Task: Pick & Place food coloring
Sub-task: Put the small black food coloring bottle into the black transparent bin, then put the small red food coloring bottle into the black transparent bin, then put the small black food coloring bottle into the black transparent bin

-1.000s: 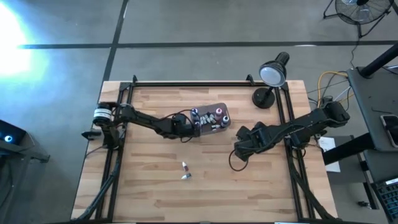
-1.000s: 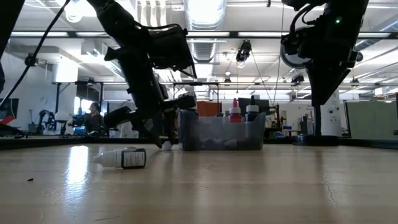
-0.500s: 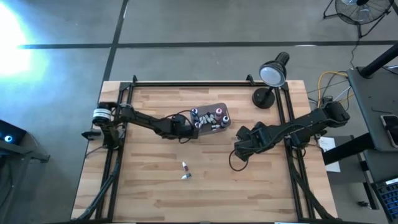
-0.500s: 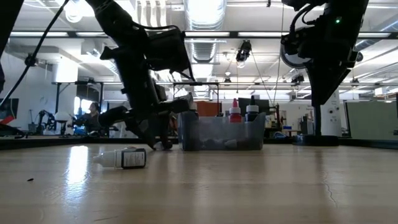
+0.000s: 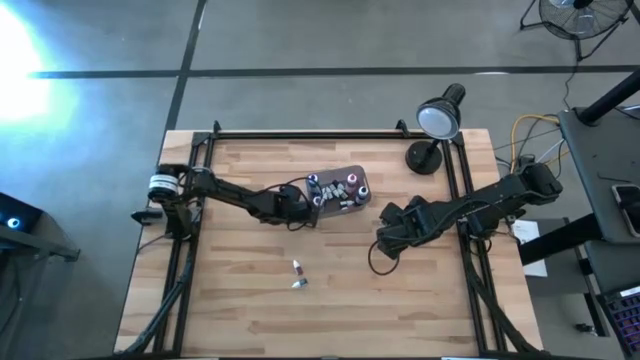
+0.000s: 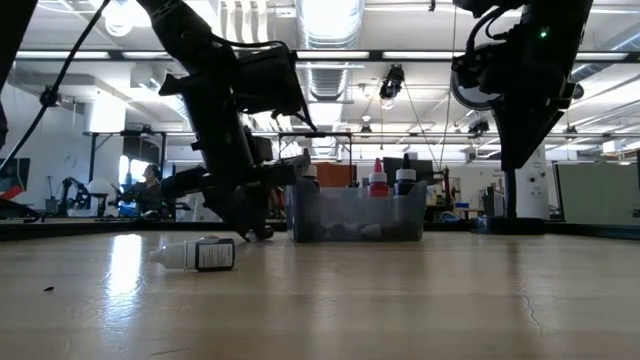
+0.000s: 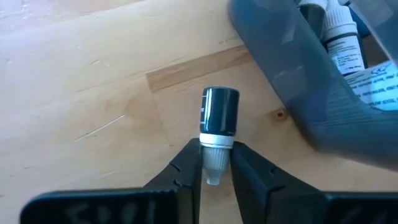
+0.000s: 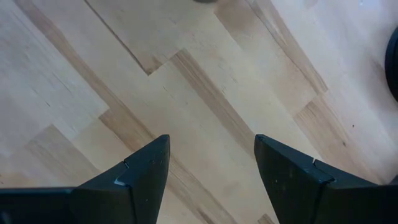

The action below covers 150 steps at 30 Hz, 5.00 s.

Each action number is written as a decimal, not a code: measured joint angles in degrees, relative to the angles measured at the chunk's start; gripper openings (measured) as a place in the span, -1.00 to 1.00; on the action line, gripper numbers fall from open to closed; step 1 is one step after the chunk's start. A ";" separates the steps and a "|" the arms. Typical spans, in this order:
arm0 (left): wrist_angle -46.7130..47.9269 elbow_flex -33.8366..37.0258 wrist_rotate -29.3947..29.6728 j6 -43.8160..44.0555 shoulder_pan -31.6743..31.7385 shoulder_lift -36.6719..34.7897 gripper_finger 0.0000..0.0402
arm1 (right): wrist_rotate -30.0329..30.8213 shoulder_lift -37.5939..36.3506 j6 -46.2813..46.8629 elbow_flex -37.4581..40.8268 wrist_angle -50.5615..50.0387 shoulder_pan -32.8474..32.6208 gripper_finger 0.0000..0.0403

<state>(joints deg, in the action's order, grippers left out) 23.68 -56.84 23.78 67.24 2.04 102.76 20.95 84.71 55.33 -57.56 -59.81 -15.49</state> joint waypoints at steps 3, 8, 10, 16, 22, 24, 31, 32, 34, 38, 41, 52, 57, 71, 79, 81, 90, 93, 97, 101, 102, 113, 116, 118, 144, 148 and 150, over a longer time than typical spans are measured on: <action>1.13 0.04 -1.33 -1.17 0.13 -0.76 -0.79 | 0.02 0.00 -0.21 0.02 0.00 0.00 0.13; 7.51 0.39 -2.27 -0.03 -1.02 -7.25 -0.79 | 0.02 0.00 -0.26 0.02 -0.04 0.00 0.13; 7.42 0.31 -2.00 0.30 -1.66 -11.83 -0.79 | 0.02 0.02 -0.42 0.04 -0.13 0.00 0.13; -11.06 0.65 3.68 -14.41 -3.50 -23.64 -0.79 | 0.07 0.02 -2.26 0.04 -0.18 0.13 0.13; -23.98 -0.13 2.39 -19.44 1.84 -20.56 -0.79 | 0.23 0.02 -4.71 0.07 0.18 0.65 0.13; -23.60 -1.46 1.46 -19.36 3.49 -17.13 -0.79 | 0.22 0.02 -5.27 0.07 0.13 0.70 0.13; -21.89 -8.37 -1.97 -19.49 3.32 -9.15 -0.69 | -0.42 0.02 -3.88 0.04 -0.25 0.51 0.13; -20.23 -9.55 -1.99 -19.70 3.19 -8.46 -0.65 | -0.44 0.02 -3.55 0.02 -0.23 0.47 0.13; -15.26 -11.89 -2.08 -20.98 3.14 -7.73 -0.56 | -0.44 0.02 -3.13 0.02 -0.31 0.44 0.13; -1.43 -17.48 -1.78 -20.75 3.08 -7.32 -0.38 | -0.16 0.02 -3.80 0.02 -0.34 0.46 0.13; 8.05 -21.73 -1.66 -21.72 1.99 -7.65 -0.31 | 0.01 0.02 -4.95 0.02 -0.24 0.48 0.13; 22.66 -21.15 -14.36 -21.43 -12.88 -11.16 -0.30 | 0.07 0.12 -12.24 0.02 3.95 0.50 0.13; 21.93 -15.97 -12.83 -32.97 -19.44 -11.10 -0.30 | 0.04 0.15 -15.29 0.04 6.46 0.55 0.13; 3.08 -1.38 -15.28 -75.32 -21.89 -10.68 -0.30 | -4.53 0.15 -19.66 -0.07 9.57 0.48 0.13; -1.84 1.38 -18.77 -80.72 -20.10 -8.65 -0.30 | -4.52 0.15 -18.23 -0.07 9.60 0.49 0.13; -3.87 1.98 -18.96 -80.96 -19.83 -7.86 -0.30 | -4.52 0.15 -18.17 -0.07 9.57 0.50 0.13; -4.38 2.31 -21.56 -83.13 -19.35 -4.14 -0.30 | -4.50 0.15 -15.34 -0.07 9.53 0.50 0.13; -4.18 2.51 -22.49 -82.79 -19.06 -3.98 -0.30 | -4.48 0.15 -15.23 -0.07 9.53 0.50 0.13; -4.10 2.51 -23.33 -81.05 -18.98 -4.00 -0.33 | -4.42 0.15 -15.23 -0.07 9.55 0.50 0.13; -4.10 2.51 -23.94 -78.11 -18.99 -4.02 -0.43 | -4.33 0.15 -15.21 -0.07 9.55 0.51 0.13; -4.10 2.51 -24.15 -77.62 -18.99 -4.02 -0.46 | -4.33 0.15 -15.21 -0.07 9.55 0.52 0.13; 3.14 -1.16 -16.45 -69.92 -18.82 -4.35 -0.75 | -2.95 0.15 -15.22 -0.07 9.49 0.52 0.13; 8.61 -5.08 -11.98 -68.33 -18.03 -5.15 -0.78 | -2.29 0.15 -15.37 -0.07 9.46 0.59 0.13; 9.87 -7.97 -8.23 -68.45 -16.93 -6.11 -0.78 | -1.17 0.15 -15.45 -0.07 9.29 0.55 0.13; 11.39 -32.33 1.19 -60.07 4.13 1.35 -0.29 | 0.24 0.02 -11.62 0.15 5.60 0.50 0.13; 24.98 -36.48 2.37 -55.19 1.30 -1.39 -0.24 | 0.24 0.02 -11.75 0.23 5.66 0.52 0.13; 29.42 -35.96 -0.96 -53.53 -1.11 -3.52 -0.24 | 0.26 0.02 -12.17 0.29 6.07 0.55 0.13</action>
<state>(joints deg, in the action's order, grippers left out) 53.10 -92.80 22.82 13.71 0.93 99.24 21.21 84.73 43.16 -57.27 -53.74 -14.94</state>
